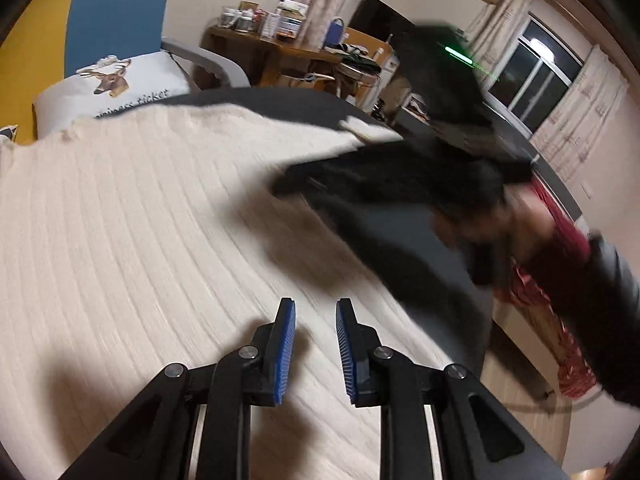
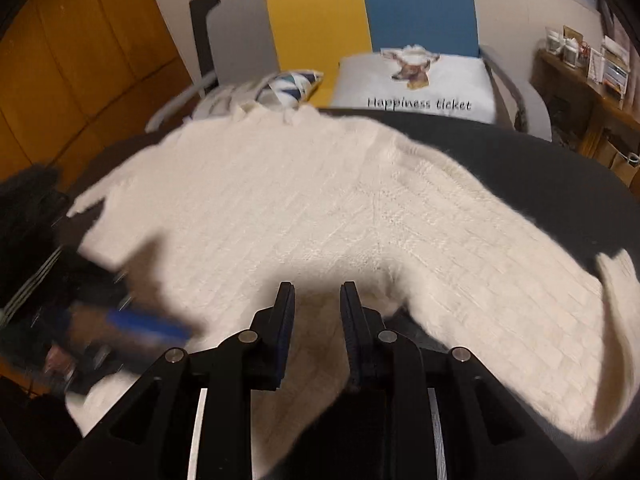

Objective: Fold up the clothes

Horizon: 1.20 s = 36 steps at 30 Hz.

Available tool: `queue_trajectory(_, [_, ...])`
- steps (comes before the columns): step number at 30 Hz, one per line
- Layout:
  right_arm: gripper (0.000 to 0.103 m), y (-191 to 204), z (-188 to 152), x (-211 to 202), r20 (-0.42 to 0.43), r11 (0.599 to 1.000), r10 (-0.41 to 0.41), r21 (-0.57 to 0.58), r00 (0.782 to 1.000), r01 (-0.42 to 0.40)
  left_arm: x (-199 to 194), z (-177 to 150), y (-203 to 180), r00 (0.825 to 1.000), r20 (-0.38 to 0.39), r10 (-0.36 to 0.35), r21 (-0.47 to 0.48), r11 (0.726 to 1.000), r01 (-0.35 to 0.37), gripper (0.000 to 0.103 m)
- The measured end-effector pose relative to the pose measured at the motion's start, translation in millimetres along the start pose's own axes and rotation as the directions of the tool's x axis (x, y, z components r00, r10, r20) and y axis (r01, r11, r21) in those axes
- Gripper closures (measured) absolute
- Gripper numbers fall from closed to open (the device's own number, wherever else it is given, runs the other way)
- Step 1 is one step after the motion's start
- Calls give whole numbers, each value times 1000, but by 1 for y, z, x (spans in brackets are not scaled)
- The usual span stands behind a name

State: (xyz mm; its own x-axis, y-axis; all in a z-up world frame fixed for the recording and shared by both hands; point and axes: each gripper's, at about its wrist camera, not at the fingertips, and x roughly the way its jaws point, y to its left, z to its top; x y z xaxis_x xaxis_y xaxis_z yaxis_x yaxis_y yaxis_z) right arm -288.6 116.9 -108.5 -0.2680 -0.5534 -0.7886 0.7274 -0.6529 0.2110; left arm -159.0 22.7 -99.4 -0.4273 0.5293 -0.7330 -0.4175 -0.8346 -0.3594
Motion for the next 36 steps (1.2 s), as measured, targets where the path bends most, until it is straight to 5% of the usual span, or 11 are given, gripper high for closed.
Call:
queue_trajectory(7, [83, -15, 11, 31, -85, 984, -176, -26, 981, 174, 7, -21, 4, 999, -44, 5, 9, 1000, -4, 83])
queue_trajectory(12, [83, -22, 11, 33, -73, 982, -188, 18, 980, 189, 4, -27, 0, 999, -33, 22, 17, 1000, -22, 82])
queue_trajectory(15, [82, -13, 8, 15, -61, 988, -145, 34, 988, 147, -8, -29, 2, 1000, -4, 26, -8, 1000, -26, 82])
queue_trajectory(20, [82, 33, -16, -13, -92, 994, 8, -107, 996, -18, -36, -41, 13, 998, 38, 55, -59, 997, -53, 82])
queue_trajectory(22, [82, 38, -31, -4, -160, 994, -11, -107, 987, -7, -30, -49, 17, 993, -4, 115, -55, 992, -115, 83])
queue_trajectory(26, [82, 18, -46, -2, -126, 1000, -8, 21, 992, 11, -35, -53, 17, 990, -11, 143, -74, 987, -144, 84])
queue_trajectory(31, [79, 42, -51, -28, -93, 999, -47, 10, 995, 48, -75, -62, 29, 971, 96, 218, -151, 968, -202, 83])
queue_trajectory(34, [79, 65, -65, -37, -85, 999, -38, 10, 996, 39, -88, -72, 48, 942, 76, 327, -221, 927, -304, 83])
queue_trajectory(36, [79, 71, -75, -22, -153, 993, -115, 1, 982, 116, -87, -83, 59, 917, 26, 398, -221, 897, -383, 83])
